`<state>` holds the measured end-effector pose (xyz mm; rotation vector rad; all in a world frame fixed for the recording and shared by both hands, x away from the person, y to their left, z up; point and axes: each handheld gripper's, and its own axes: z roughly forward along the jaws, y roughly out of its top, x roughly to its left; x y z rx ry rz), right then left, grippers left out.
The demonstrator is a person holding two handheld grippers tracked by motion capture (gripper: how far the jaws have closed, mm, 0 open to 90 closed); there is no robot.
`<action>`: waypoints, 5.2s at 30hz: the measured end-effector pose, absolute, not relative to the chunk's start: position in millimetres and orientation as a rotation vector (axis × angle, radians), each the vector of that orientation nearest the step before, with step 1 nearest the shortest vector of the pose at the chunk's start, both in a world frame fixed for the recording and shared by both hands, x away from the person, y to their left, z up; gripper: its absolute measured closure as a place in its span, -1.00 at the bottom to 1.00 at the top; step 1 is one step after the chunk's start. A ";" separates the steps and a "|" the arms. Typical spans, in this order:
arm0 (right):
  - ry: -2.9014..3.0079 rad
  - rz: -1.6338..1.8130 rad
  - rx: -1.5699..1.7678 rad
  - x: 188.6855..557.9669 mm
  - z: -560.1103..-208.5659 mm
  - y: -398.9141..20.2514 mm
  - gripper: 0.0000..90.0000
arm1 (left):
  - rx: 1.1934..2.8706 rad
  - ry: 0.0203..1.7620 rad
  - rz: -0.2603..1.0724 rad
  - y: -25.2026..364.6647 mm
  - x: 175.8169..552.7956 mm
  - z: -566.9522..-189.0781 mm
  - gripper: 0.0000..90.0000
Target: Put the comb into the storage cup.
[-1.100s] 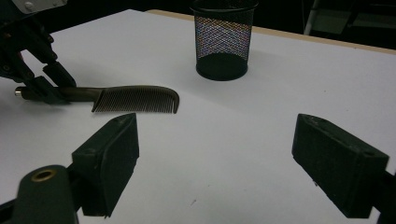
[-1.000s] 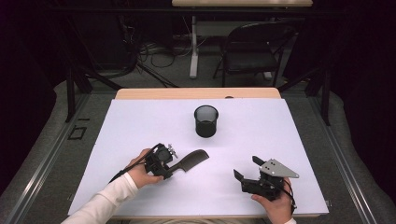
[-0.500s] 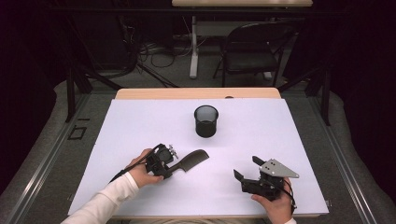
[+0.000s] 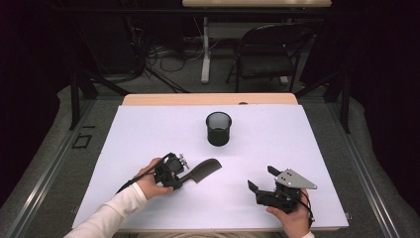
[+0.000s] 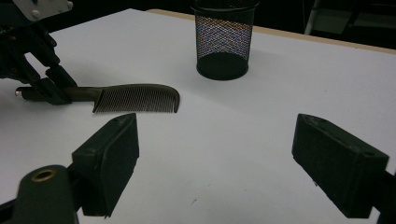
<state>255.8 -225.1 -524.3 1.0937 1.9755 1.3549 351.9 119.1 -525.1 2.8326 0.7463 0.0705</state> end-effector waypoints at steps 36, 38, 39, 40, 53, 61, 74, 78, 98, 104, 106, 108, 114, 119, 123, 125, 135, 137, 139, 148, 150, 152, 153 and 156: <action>1.977 1.356 1.097 256.8 -525.2 -224.9 -0.67 | 2.780 0.792 0.063 123.3 354.1 -524.4 0.61; 1.977 1.356 1.096 256.8 -525.2 -224.9 -0.67 | 2.778 0.794 0.059 123.7 354.1 -524.2 0.61; 1.978 1.357 1.097 256.6 -525.2 -224.8 -0.67 | 2.771 0.799 0.064 124.1 353.8 -524.0 0.61; 1.978 1.357 1.097 256.6 -525.2 -224.8 -0.67 | 2.771 0.799 0.064 124.1 353.8 -524.0 0.61; 1.978 1.354 1.095 256.9 -525.8 -224.5 -0.67 | 2.696 0.810 0.090 128.5 352.3 -519.5 0.61; 1.985 1.346 1.091 256.8 -526.0 -224.3 -0.67 | 2.648 0.815 0.114 130.7 350.4 -513.1 0.61; 1.989 1.338 1.086 257.0 -526.7 -223.1 -0.67 | 2.557 0.813 0.147 133.6 348.4 -503.3 0.61; 1.986 1.339 1.085 257.4 -527.1 -223.1 -0.67 | 2.522 0.813 0.157 133.5 347.5 -499.4 0.61; 1.998 1.323 1.088 257.5 -527.7 -222.5 -0.67 | 2.344 0.802 0.222 129.6 341.0 -482.3 0.61; 1.995 1.322 1.088 257.6 -527.8 -222.7 -0.66 | 2.297 0.797 0.246 129.3 339.1 -477.3 0.61; 1.993 1.323 1.087 257.7 -527.9 -222.7 -0.66 | 2.274 0.797 0.255 129.2 338.4 -475.5 0.61; 1.995 1.321 1.088 257.6 -527.9 -222.6 -0.66 | 2.252 0.796 0.264 129.2 337.7 -473.9 0.61; 1.995 1.320 1.090 257.6 -528.0 -222.5 -0.66 | 2.205 0.793 0.285 128.1 335.8 -470.0 0.61; 1.994 1.320 1.092 257.8 -528.1 -222.7 -0.66 | 2.168 0.789 0.299 127.1 333.8 -469.5 0.61; 1.994 1.317 1.091 257.8 -528.1 -222.7 -0.66 | 2.139 0.783 0.322 126.7 331.8 -469.5 0.61; 1.994 1.316 1.091 257.8 -528.2 -222.8 -0.66 | 2.121 0.780 0.339 126.7 330.6 -469.4 0.61; 1.993 1.313 1.087 257.9 -528.4 -223.0 -0.64 | 2.046 0.783 0.380 132.0 326.3 -471.3 0.61; 1.993 1.311 1.086 258.0 -528.5 -223.0 -0.64 | 2.035 0.787 0.388 133.2 325.7 -472.5 0.61; 1.991 1.308 1.087 257.9 -528.5 -223.2 -0.63 | 2.017 0.794 0.398 134.1 325.0 -473.9 0.61; 1.990 1.300 1.084 258.1 -528.5 -223.8 -0.63 | 1.962 0.817 0.440 137.3 321.9 -479.2 0.61; 1.990 1.300 1.084 258.2 -528.6 -223.7 -0.63 | 1.957 0.819 0.447 137.7 321.2 -480.2 0.61; 1.991 1.298 1.083 258.2 -528.6 -223.5 -0.62 | 1.950 0.822 0.457 137.8 320.2 -481.2 0.61; 1.990 1.298 1.082 258.3 -528.7 -223.5 -0.62 | 1.937 0.827 0.458 137.4 319.6 -482.3 0.61; 1.986 1.298 1.081 257.9 -528.4 -223.3 -0.61 | 1.927 0.833 0.471 137.6 318.6 -484.1 0.61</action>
